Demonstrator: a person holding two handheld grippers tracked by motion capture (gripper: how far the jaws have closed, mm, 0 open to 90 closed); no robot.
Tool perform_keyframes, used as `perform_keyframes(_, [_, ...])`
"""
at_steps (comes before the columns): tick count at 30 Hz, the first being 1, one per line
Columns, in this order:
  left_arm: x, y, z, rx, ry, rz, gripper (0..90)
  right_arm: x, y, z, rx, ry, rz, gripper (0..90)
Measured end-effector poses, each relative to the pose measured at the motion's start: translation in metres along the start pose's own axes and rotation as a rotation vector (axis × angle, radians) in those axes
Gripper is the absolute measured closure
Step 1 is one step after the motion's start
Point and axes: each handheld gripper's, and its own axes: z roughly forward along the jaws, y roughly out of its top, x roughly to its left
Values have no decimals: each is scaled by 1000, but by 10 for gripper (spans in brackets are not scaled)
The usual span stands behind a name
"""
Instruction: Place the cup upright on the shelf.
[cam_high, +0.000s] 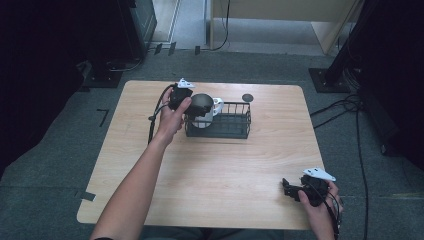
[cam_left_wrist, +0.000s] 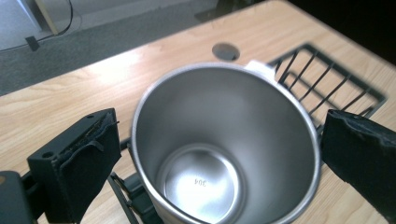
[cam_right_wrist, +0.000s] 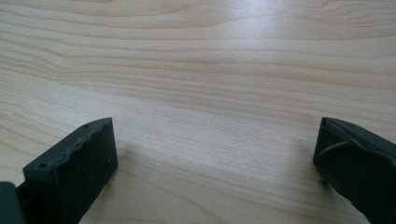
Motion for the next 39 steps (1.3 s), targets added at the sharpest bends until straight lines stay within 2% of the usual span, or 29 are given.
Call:
perform_keyframes(1, [1,0,-2,6,21,-3,0,0,0,0,0,0,0,0])
perform_keyframes(4, [6,-2,-12,-7,30,-25,0,0,0,0,0,0,-1,0])
perform_keyframes(7, [12,-8,-27,-25,43,-25,0,0,0,0,0,0,-1,0])
perform_keyframes(14, [17,-22,-47,-37,56,-32,0,0,0,0,0,0,0,0])
perform_keyframes(19, [17,-36,-63,-22,71,-74,0,0,0,0,0,0,0,0])
perform_keyframes(26, [18,-54,-84,-19,98,-93,0,0,0,0,0,0,0,0])
perform_keyframes(29, [19,-64,-92,-21,97,-128,0,0,0,0,-1,0,-1,0])
perform_keyframes(34, [15,-81,-107,-17,148,-123,0,0,0,0,0,0,0,0])
perform_keyframes(35, [15,-81,-107,-17,148,-123,0,0,0,0,0,0,0,0])
perform_keyframes(36, [14,-88,-111,-28,177,-119,0,0,0,0,-1,0,-1,0])
perform_keyframes(37, [14,-88,-111,-28,177,-119,0,0,0,0,0,0,0,0])
perform_keyframes(38, [15,-94,-115,-36,203,-120,0,0,0,0,0,0,0,0])
perform_keyframes(39, [15,-94,-115,-36,203,-120,0,0,0,0,0,0,0,0])
